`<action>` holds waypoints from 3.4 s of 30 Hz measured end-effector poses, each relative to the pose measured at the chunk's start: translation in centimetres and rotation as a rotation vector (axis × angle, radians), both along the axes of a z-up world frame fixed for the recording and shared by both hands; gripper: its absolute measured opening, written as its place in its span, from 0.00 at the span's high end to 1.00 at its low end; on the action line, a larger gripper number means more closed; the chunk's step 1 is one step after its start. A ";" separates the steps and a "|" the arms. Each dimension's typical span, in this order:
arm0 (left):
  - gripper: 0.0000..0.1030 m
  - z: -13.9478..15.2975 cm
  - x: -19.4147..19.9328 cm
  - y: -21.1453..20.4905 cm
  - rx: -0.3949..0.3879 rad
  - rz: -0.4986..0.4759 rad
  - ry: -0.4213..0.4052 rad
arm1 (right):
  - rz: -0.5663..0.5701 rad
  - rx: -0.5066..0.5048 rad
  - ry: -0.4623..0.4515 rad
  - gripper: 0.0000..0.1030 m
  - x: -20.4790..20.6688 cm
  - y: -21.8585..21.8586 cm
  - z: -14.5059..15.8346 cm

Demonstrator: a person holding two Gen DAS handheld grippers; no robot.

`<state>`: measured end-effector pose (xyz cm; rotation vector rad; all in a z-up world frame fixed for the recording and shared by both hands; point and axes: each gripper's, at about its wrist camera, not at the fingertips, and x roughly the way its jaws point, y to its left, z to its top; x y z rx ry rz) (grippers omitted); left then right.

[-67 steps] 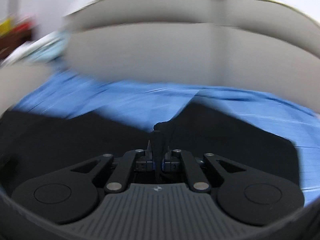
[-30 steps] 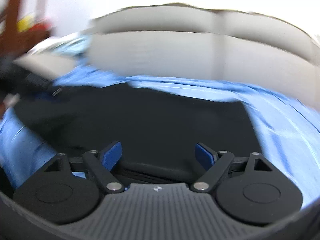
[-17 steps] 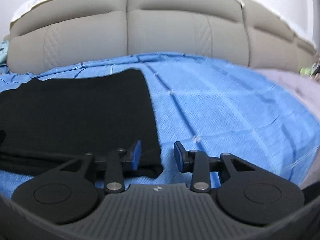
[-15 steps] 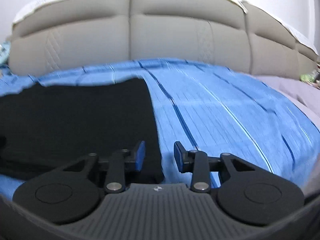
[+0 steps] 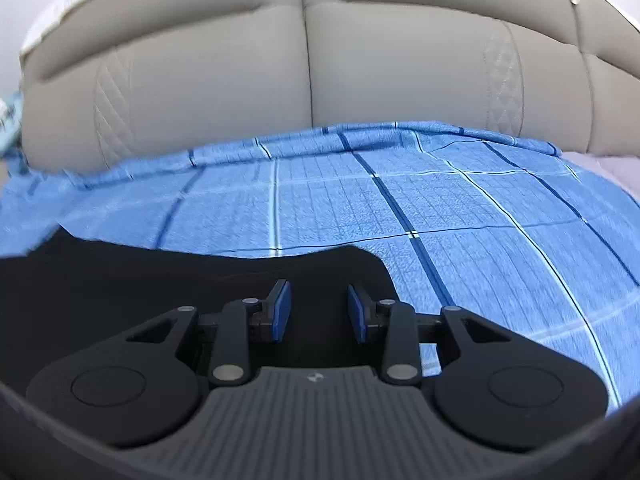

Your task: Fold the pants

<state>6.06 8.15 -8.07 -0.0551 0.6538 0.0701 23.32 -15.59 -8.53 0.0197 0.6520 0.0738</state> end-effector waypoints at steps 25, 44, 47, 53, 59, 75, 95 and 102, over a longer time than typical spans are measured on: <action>0.43 2.7 -3.7 1.1 0.044 -0.001 -0.073 | 0.264 -0.107 -0.209 0.18 -9.3 6.2 1.5; 0.53 0.5 -3.7 4.7 -0.032 0.091 0.016 | 0.401 -0.071 -0.213 0.00 -15.0 12.5 -4.7; 0.52 0.5 -3.6 4.6 -0.032 0.091 0.015 | 0.413 -0.102 -0.261 0.00 -15.7 12.7 -5.2; 0.52 0.9 -3.6 4.5 -0.013 0.084 0.022 | 0.405 -0.097 -0.239 0.00 -15.6 12.9 -4.5; 0.28 3.2 -5.2 6.4 0.008 0.156 -0.063 | 0.433 -0.075 -0.292 0.00 -16.8 13.9 -3.2; 0.10 2.1 -6.3 19.9 -0.247 0.538 -0.110 | 0.415 -0.049 -0.326 0.00 -16.1 19.2 -5.3; 0.01 -1.1 -0.4 26.2 -0.288 0.656 -0.111 | 0.428 0.002 -0.322 0.00 -16.0 18.5 -5.9; 0.00 -1.7 0.0 24.4 -0.180 0.708 -0.128 | 0.431 0.002 -0.320 0.00 -15.9 18.5 -5.9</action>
